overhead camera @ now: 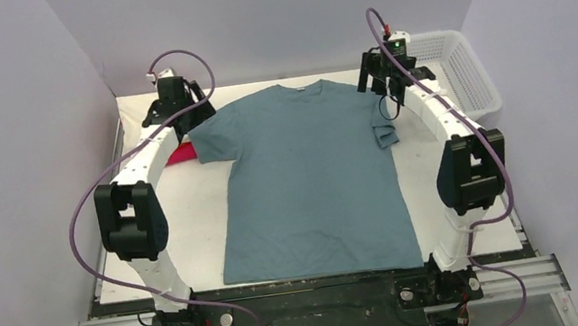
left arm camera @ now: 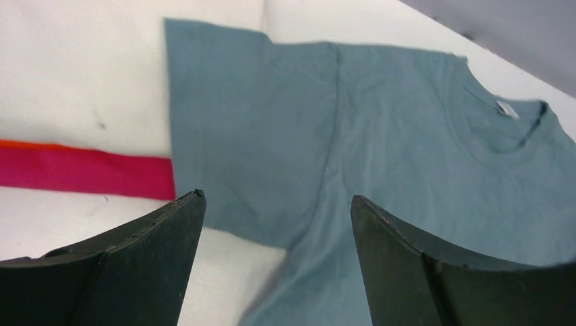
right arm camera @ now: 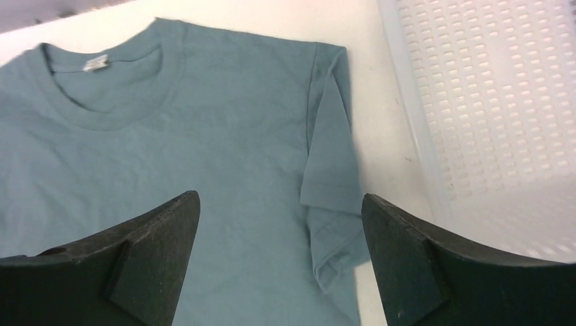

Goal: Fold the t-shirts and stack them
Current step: Flatten out the tshirt

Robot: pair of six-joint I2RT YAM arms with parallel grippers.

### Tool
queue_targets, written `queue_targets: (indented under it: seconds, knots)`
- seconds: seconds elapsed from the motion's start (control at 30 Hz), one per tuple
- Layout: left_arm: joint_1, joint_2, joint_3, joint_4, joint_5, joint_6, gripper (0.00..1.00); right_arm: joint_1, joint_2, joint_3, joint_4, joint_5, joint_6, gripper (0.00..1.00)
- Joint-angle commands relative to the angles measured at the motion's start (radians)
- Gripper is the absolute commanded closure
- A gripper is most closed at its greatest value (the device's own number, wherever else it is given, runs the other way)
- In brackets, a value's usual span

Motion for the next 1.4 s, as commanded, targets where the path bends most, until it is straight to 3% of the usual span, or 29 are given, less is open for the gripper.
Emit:
queue_targets:
  seconds: [0.0, 0.17, 0.33, 0.5, 0.7, 0.93, 1.13, 1.27, 1.37]
  knots:
    - [-0.1, -0.169, -0.124, 0.038, 0.058, -0.04, 0.11, 0.033, -0.192, -0.082, -0.088, 0.032, 0.024, 0.16]
    - [-0.205, -0.335, -0.36, 0.075, 0.12, -0.113, 0.1, 0.123, -0.324, -0.289, -0.105, -0.005, 0.028, 0.16]
    - [-0.325, -0.467, -0.663, 0.162, 0.187, -0.234, 0.09, 0.189, -0.304, -0.405, -0.091, -0.035, 0.071, 0.16]
    - [-0.416, -0.547, -0.863, 0.183, 0.196, -0.325, 0.09, 0.194, -0.167, -0.375, -0.073, -0.087, 0.11, 0.16]
    - [-0.447, -0.581, -1.018, 0.244, 0.189, -0.412, 0.08, 0.195, -0.001, -0.272, -0.08, -0.052, 0.144, 0.16]
    - [-0.406, -0.471, -0.964, 0.111, 0.046, -0.396, 0.08, 0.196, -0.019, -0.376, -0.073, -0.021, 0.181, 0.18]
    - [-0.249, -0.33, -0.818, 0.065, 0.007, -0.351, 0.07, 0.224, -0.221, -0.701, -0.042, -0.035, 0.282, 0.2]
    - [-0.175, -0.167, -0.624, 0.07, -0.045, -0.308, 0.07, 0.36, -0.364, -0.871, -0.052, -0.079, 0.365, 0.2]
    - [-0.15, -0.025, -0.416, 0.003, -0.088, -0.257, 0.07, 0.59, -0.42, -0.91, -0.079, -0.123, 0.435, 0.21]
